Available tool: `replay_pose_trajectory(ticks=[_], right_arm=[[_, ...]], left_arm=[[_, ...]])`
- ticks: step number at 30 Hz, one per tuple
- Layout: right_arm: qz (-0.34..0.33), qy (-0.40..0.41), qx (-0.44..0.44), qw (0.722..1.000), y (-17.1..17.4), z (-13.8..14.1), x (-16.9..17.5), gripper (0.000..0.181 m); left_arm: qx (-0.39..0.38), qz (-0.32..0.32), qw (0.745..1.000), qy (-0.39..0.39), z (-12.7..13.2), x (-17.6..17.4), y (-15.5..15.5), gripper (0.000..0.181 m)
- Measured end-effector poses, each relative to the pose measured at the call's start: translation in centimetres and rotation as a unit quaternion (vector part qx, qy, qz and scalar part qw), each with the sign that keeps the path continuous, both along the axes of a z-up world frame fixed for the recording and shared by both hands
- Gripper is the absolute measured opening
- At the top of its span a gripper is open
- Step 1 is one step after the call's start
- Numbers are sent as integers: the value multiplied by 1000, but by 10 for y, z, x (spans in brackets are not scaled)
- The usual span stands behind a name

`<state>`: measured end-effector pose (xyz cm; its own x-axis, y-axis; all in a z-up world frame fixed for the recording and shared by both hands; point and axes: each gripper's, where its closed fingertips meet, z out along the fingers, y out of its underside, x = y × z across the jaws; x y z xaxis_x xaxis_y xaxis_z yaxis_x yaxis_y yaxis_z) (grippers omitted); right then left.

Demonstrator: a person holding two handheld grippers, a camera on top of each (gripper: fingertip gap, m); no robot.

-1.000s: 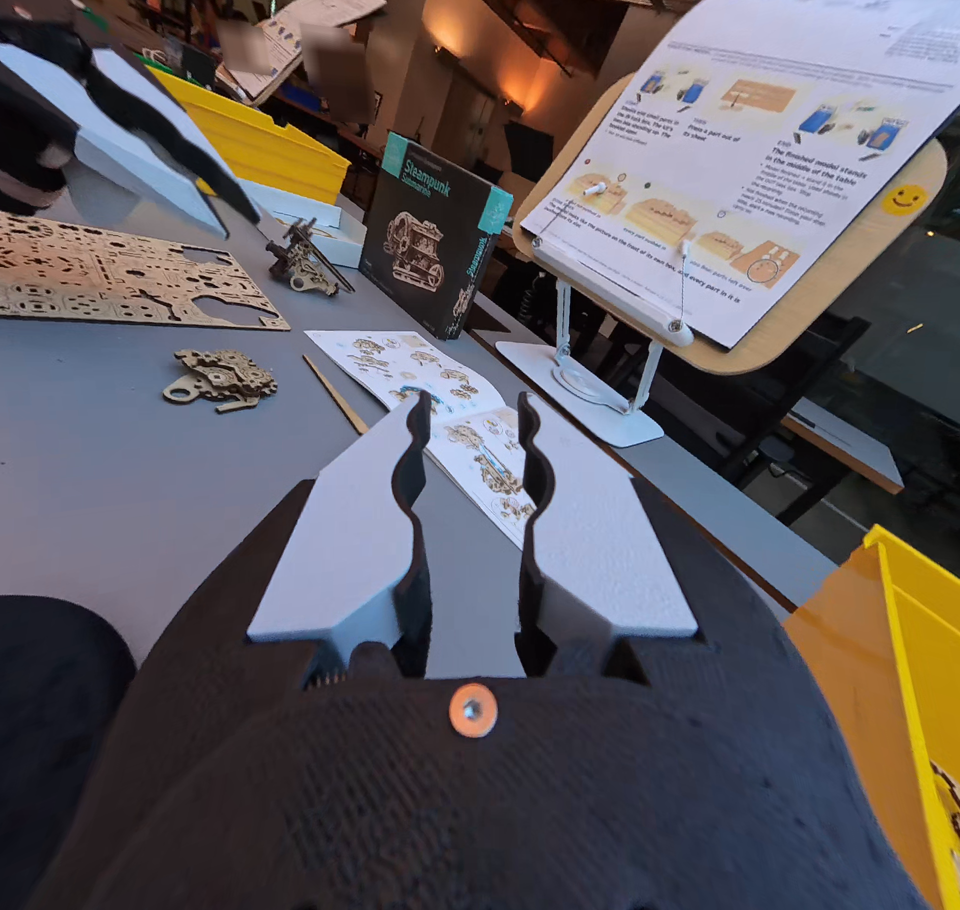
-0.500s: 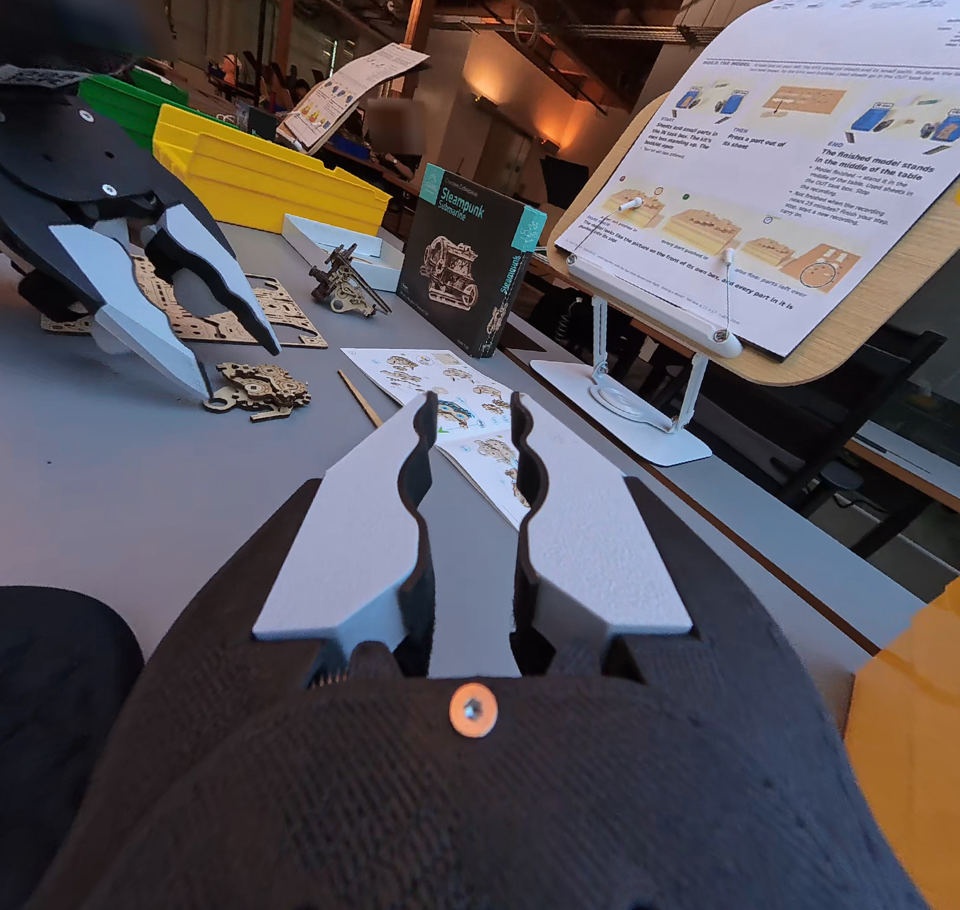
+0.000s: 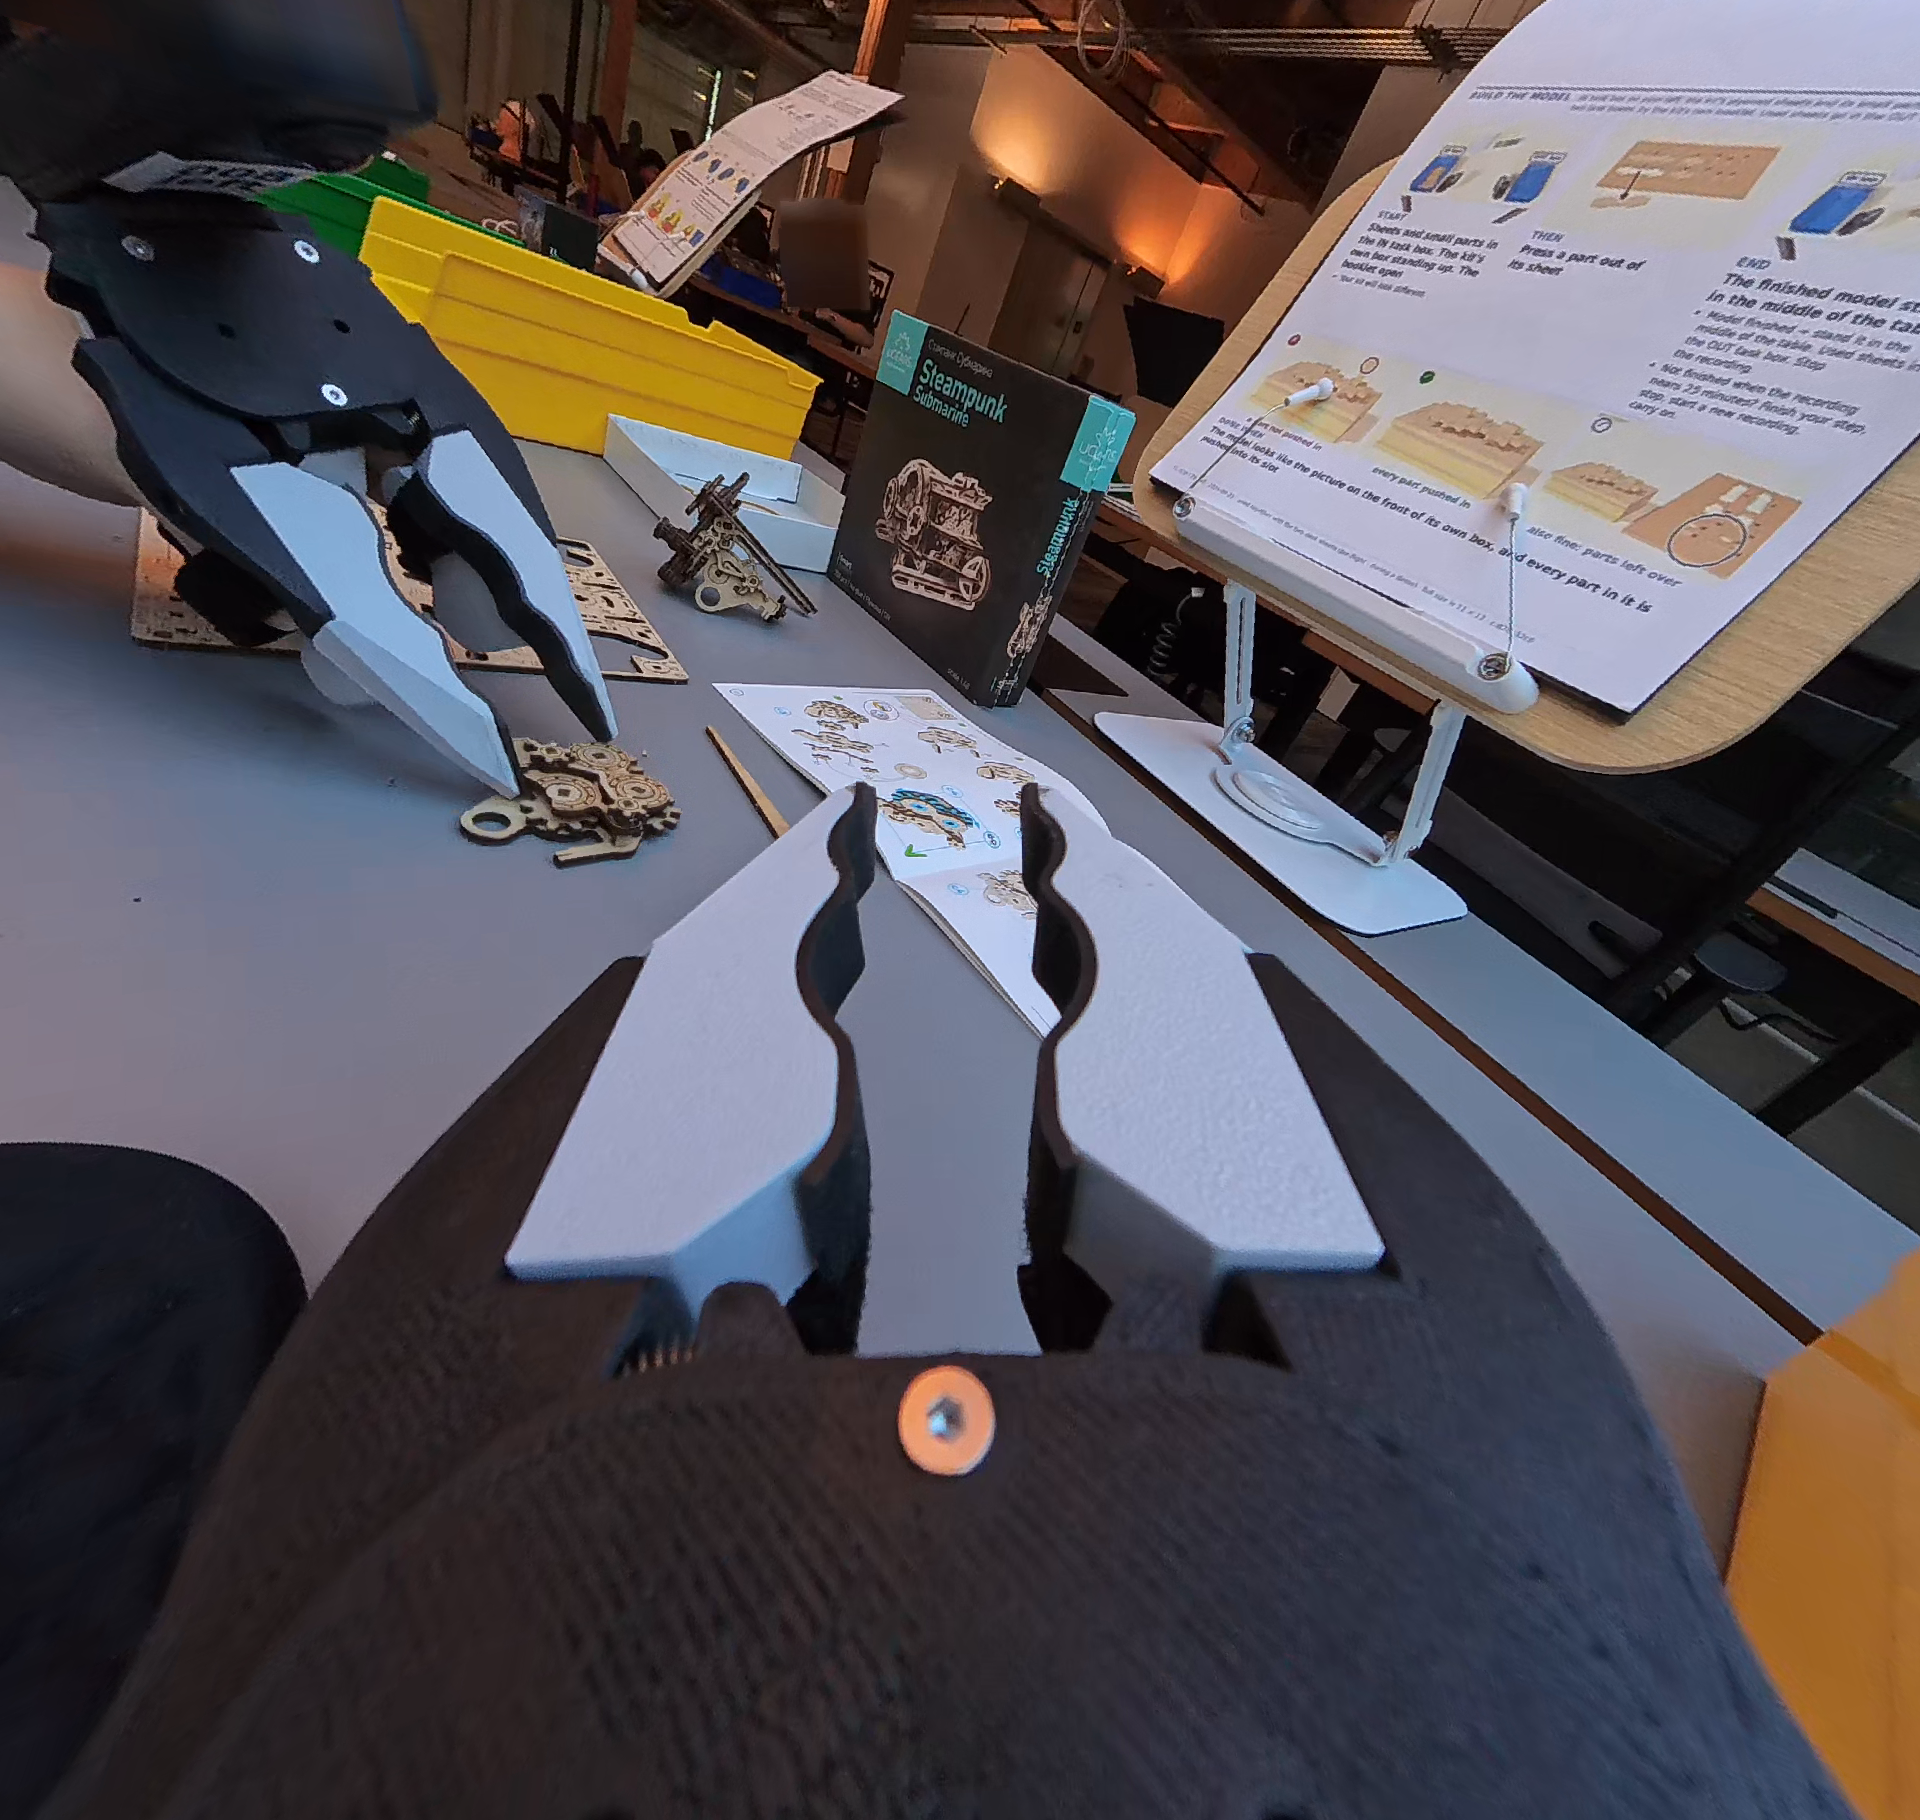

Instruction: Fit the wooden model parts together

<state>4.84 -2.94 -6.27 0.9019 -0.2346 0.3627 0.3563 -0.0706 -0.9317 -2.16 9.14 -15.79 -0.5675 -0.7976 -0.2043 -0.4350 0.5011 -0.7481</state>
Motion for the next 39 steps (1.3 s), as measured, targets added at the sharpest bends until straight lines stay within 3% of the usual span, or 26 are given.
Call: replay_pose_trajectory(ticks=[10, 15, 18, 21, 25, 32, 36, 39], right_arm=[[3, 2, 0, 1000, 0, 0, -1, 27], [4, -1, -1, 1000, 0, 0, -2, 27], [5, -2, -2, 1000, 1, -1, -2, 27], [6, -1, -5, 1000, 3, -2, -2, 27], [7, -1, -4, 1000, 2, -2, -2, 27], [9, -5, -7, 1000, 3, -3, -3, 27], [11, -4, -8, 1000, 4, -3, -4, 27], [13, -4, -10, 1000, 4, -4, -4, 27]], left_arm=[[-14, 1, 999, -33, 10, -1, -7, 34], [-30, 46, 997, -60, 37, -12, 30, 33], [-45, 64, 996, -39, 39, -30, 55, 23], [-70, 70, 994, -54, 49, -43, 65, 10], [-72, 85, 992, -55, 48, -50, 77, 10], [-77, 87, 992, -55, 39, -54, 67, 10], [-113, 61, 988, -84, 48, -56, 29, 10], [-85, 27, 992, -85, 35, -60, -1, 10]])
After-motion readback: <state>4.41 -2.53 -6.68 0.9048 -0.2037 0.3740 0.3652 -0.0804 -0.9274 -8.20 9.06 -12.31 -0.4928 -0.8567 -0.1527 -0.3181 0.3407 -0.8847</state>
